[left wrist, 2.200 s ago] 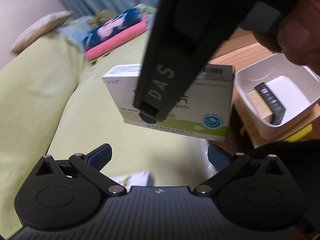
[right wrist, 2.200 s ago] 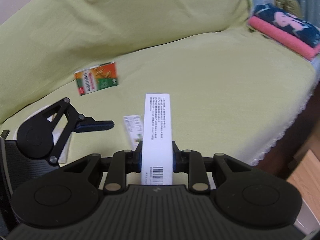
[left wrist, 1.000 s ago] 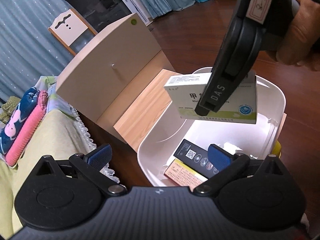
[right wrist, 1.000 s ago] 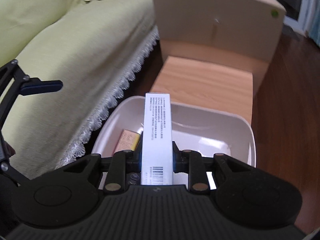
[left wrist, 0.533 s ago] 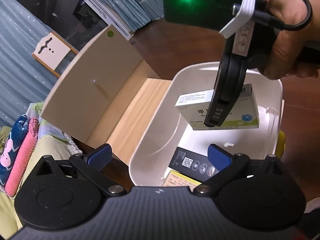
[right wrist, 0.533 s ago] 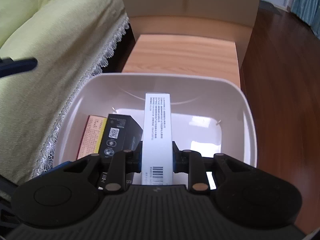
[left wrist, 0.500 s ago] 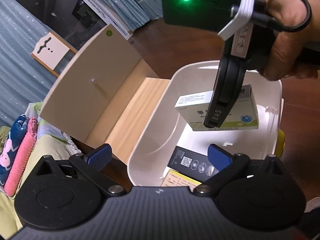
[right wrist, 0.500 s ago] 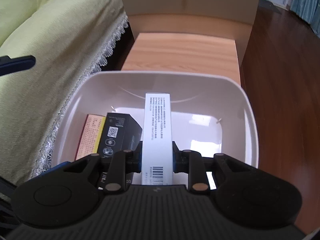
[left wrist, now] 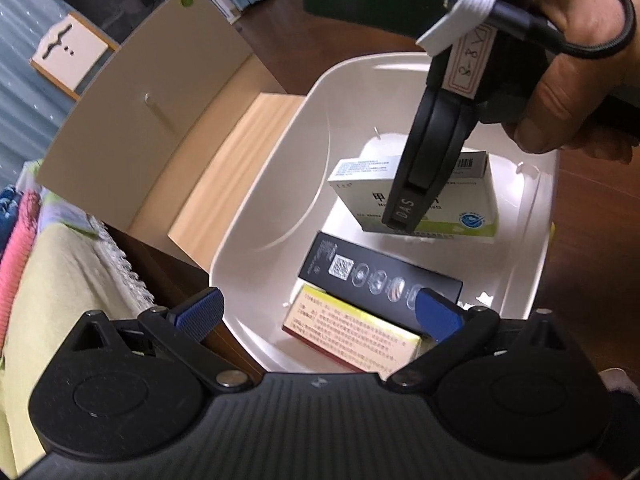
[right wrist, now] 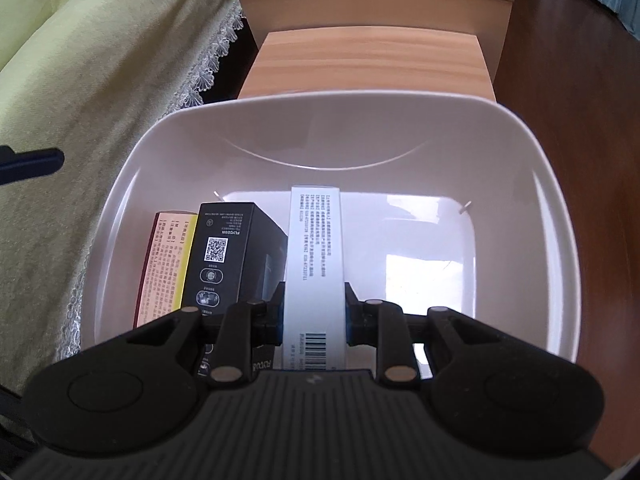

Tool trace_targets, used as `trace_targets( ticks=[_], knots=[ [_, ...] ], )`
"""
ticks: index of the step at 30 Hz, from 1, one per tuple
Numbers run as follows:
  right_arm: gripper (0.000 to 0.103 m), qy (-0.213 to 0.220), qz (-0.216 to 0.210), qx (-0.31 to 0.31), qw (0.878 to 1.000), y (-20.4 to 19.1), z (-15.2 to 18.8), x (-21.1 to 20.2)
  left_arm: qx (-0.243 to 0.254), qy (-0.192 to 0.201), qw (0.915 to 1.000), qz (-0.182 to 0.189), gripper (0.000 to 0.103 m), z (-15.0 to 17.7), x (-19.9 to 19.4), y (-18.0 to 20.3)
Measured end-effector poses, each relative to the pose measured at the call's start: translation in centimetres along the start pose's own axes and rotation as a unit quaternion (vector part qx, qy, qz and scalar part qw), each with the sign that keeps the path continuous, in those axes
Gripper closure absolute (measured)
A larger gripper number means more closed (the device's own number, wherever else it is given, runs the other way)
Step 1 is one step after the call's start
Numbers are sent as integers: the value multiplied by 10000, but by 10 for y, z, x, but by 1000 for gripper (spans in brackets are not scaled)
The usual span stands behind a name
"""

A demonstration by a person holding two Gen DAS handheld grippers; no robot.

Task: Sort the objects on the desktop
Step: 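Lower the white medicine box into the bin and open the right gripper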

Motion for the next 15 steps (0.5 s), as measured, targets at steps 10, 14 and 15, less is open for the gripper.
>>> trace_targets(
  ticks=[10, 14, 15],
  knots=[
    [81, -81, 63, 459, 9989, 6, 2, 23, 33, -77, 9999, 147, 0, 10, 7, 5],
    [81, -166, 80, 550, 9983, 5, -1, 30, 33, -47, 9998, 184, 0, 9, 8, 6],
    [81, -191, 91, 556, 9982, 5, -1, 32, 45, -58, 9998, 194, 0, 10, 9, 6]
  ],
)
Point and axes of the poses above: each gripper's, at about its wrist camera, not at the fingertips, and x roughly the way its jaws point, y to its right, z to its underside, the point moved 9 cm from there along x, roughly the way its jaws point, and after that the axes turned 10 degrees about x, right-handed, at the moved point
